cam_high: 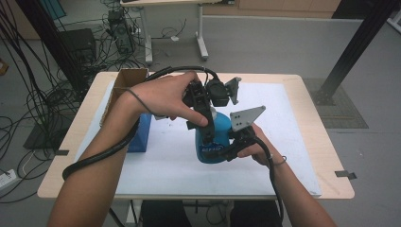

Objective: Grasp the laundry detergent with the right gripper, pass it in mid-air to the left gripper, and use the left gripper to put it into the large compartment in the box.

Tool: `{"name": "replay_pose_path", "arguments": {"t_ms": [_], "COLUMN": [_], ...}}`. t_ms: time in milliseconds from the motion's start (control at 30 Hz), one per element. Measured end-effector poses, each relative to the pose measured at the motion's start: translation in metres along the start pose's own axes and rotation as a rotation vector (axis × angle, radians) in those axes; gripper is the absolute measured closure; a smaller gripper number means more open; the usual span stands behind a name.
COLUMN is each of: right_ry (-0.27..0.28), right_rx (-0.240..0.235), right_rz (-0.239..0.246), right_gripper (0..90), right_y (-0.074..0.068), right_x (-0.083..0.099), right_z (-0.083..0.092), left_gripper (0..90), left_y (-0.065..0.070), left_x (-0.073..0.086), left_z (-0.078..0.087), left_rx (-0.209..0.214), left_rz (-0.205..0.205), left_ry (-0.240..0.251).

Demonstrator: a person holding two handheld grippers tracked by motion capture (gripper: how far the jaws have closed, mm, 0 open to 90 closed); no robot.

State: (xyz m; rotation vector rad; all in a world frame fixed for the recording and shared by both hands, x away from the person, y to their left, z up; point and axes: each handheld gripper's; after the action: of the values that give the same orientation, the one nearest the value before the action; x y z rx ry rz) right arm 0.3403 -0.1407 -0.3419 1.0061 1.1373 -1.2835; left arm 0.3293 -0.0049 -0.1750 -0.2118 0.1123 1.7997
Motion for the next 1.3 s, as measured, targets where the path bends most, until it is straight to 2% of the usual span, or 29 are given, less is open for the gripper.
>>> {"name": "replay_pose_path", "arguments": {"t_ms": [1300], "right_ry": [-0.019], "right_rx": [0.000], "right_rz": [0.001], "right_gripper": [41.7], "right_y": [-0.0010], "right_x": [-0.0001], "right_z": [-0.0009], "left_gripper": [9.4], "left_y": [0.0013], "left_x": [-0.0005], "left_z": [0.0021], "left_rx": [-0.002], "left_rz": [-0.003], "left_ry": [-0.002]}}
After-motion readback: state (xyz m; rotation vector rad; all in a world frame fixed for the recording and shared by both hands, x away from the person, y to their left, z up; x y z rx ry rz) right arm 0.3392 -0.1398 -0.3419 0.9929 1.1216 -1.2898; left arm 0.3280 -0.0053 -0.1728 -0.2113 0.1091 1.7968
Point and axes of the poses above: each handheld gripper's, and its own axes: z roughly backward along the jaws, x roughly out of its underside, y roughly to its right, and after that the axes turned 8 degrees about y, right-handed
